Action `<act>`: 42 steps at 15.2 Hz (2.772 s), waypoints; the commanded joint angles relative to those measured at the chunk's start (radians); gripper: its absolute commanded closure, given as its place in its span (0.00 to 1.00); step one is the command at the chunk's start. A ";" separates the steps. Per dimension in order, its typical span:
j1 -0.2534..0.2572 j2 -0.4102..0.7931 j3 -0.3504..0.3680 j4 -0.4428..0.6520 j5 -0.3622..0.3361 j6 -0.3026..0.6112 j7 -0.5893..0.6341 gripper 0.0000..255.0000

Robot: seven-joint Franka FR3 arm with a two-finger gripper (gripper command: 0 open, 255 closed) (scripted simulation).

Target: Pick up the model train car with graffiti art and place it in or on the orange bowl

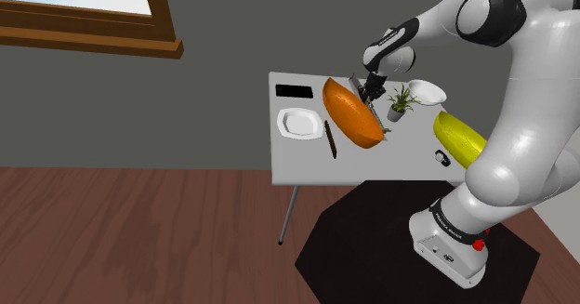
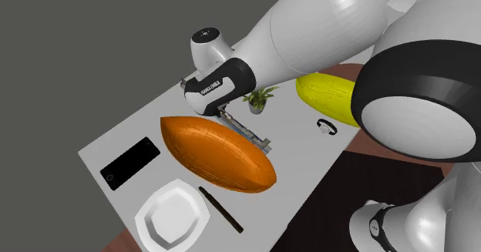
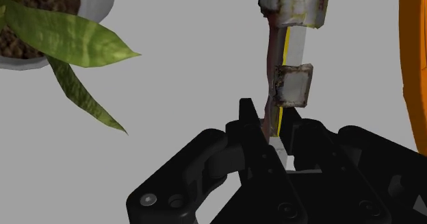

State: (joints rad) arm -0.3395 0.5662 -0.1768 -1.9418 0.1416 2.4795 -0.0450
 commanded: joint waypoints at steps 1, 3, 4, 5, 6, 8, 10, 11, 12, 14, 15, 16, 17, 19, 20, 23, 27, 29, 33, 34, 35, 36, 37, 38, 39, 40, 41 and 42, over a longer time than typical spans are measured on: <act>0.000 0.000 0.000 0.000 0.000 0.000 0.000 1.00; 0.001 -0.010 -0.002 -0.002 -0.003 -0.009 0.001 1.00; 0.003 -0.021 -0.004 -0.003 -0.005 -0.018 0.003 1.00; 0.004 -0.031 -0.006 -0.004 -0.008 -0.027 0.005 1.00; 0.006 -0.041 -0.008 -0.005 -0.010 -0.037 0.006 1.00; 0.009 -0.062 -0.012 -0.005 -0.015 -0.056 0.009 1.00; 0.011 -0.081 -0.016 -0.005 -0.021 -0.076 0.013 1.00; 0.013 -0.091 -0.017 -0.005 -0.023 -0.086 0.014 1.00; 0.014 -0.101 -0.019 -0.004 -0.026 -0.096 0.016 1.00; 0.016 -0.119 -0.022 -0.002 -0.031 -0.116 0.019 1.00; 0.017 -0.129 -0.024 -0.001 -0.034 -0.126 0.021 1.00; 0.018 -0.138 -0.025 0.000 -0.036 -0.137 0.022 1.00; 0.019 -0.147 -0.027 0.002 -0.039 -0.147 0.024 1.00; 0.021 -0.164 -0.029 0.006 -0.044 -0.168 0.027 1.00; 0.022 -0.172 -0.031 0.008 -0.046 -0.179 0.028 1.00; 0.025 -0.197 -0.034 0.017 -0.053 -0.211 0.033 1.00; 0.028 -0.228 -0.038 0.031 -0.062 -0.256 0.039 1.00; 0.029 -0.242 -0.040 0.040 -0.067 -0.278 0.041 1.00; 0.031 -0.269 -0.043 0.059 -0.075 -0.324 0.046 1.00; 0.032 -0.275 -0.044 0.065 -0.077 -0.335 0.047 1.00; 0.032 -0.278 -0.044 0.067 -0.078 -0.341 0.048 1.00; 0.047 -0.298 -0.039 0.039 -0.083 -0.332 0.070 1.00; 0.062 -0.318 -0.033 0.011 -0.089 -0.323 0.092 1.00; 0.077 -0.337 -0.027 -0.015 -0.095 -0.316 0.114 1.00; 0.092 -0.355 -0.021 -0.040 -0.100 -0.308 0.137 1.00; 0.106 -0.372 -0.013 -0.064 -0.105 -0.301 0.161 1.00; 0.120 -0.389 -0.006 -0.086 -0.110 -0.295 0.184 1.00; 0.133 -0.404 0.002 -0.107 -0.114 -0.289 0.208 1.00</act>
State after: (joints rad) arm -0.2213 0.1727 -0.1831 -2.0296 0.0310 2.1813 0.1363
